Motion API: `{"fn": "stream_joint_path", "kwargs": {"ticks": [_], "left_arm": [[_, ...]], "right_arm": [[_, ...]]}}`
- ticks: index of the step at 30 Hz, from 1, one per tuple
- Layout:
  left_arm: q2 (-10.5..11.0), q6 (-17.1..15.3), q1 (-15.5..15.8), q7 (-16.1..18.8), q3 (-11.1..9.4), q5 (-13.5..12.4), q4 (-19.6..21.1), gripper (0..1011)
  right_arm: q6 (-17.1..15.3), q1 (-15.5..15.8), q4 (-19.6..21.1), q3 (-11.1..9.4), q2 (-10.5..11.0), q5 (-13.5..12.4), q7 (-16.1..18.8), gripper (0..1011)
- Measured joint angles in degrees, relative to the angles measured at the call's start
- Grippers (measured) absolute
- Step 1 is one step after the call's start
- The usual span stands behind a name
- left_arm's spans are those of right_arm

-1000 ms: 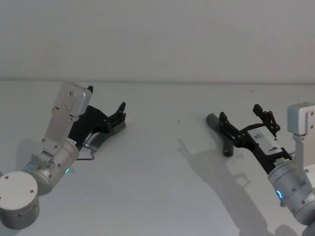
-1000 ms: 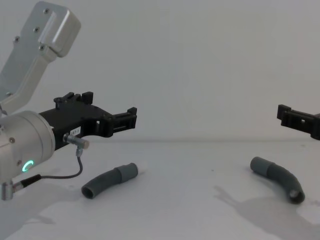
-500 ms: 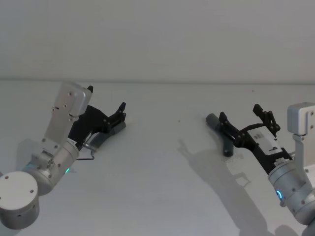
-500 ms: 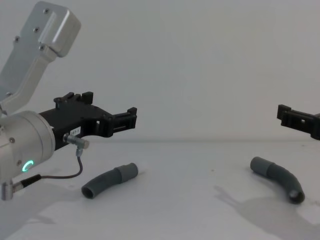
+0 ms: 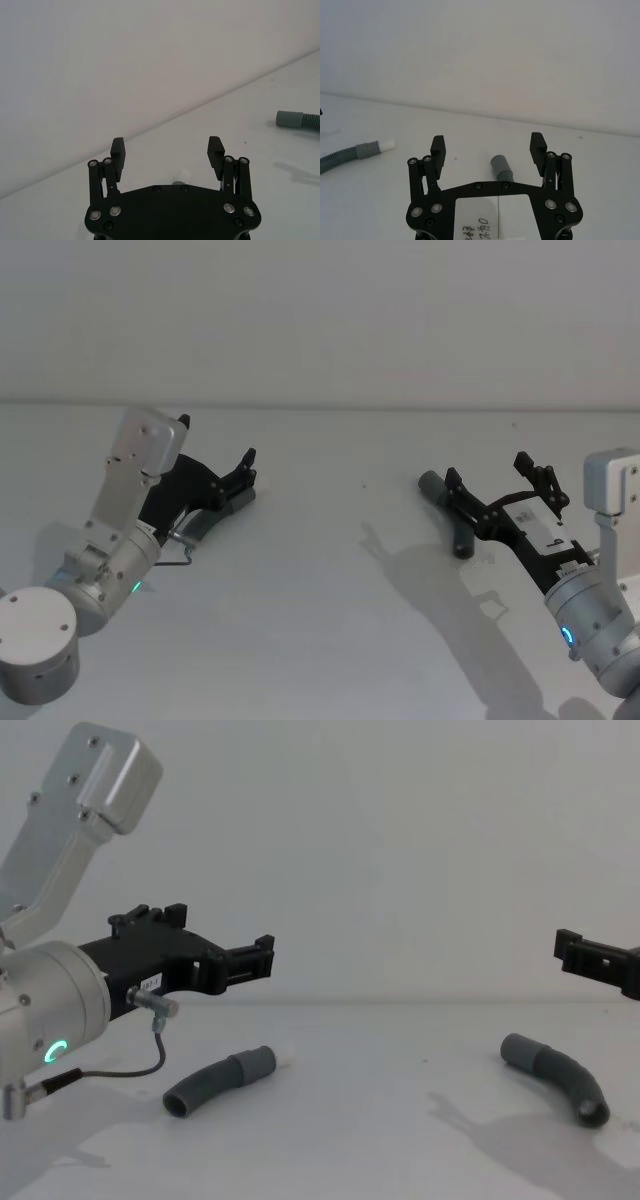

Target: Use both hands to pick up one end of the pipe from the table, align the ends, and insert them.

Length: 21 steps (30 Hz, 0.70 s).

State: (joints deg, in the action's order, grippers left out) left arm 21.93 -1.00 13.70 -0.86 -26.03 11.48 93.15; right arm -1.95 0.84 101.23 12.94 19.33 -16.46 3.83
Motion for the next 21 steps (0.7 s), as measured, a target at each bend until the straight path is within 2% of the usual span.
{"fn": "stream_joint_path", "kwargs": {"ticks": [6,13,15,21], "left_arm": [[0.5,-2.1,0.7,-1.7,-0.2,0.3,-0.1,1001],[1.5,-6.5,2.6,-5.2,-0.9,1.1,-0.6,1001],[2.0,-8.6,3.8,-7.4,-1.3,1.5,-1.1,1001],[2.9,-11.6,6.2,-11.2,-2.0,2.1,-2.8,1001]], "right_arm": [[0.0,0.0,0.0,0.0,0.0,0.0,0.0,1001],[0.0,0.0,0.0,0.0,0.0,0.0,0.0,1001],[0.0,0.0,0.0,0.0,0.0,0.0,0.0,1001],[0.0,0.0,0.0,0.0,0.0,0.0,0.0,1001]]}}
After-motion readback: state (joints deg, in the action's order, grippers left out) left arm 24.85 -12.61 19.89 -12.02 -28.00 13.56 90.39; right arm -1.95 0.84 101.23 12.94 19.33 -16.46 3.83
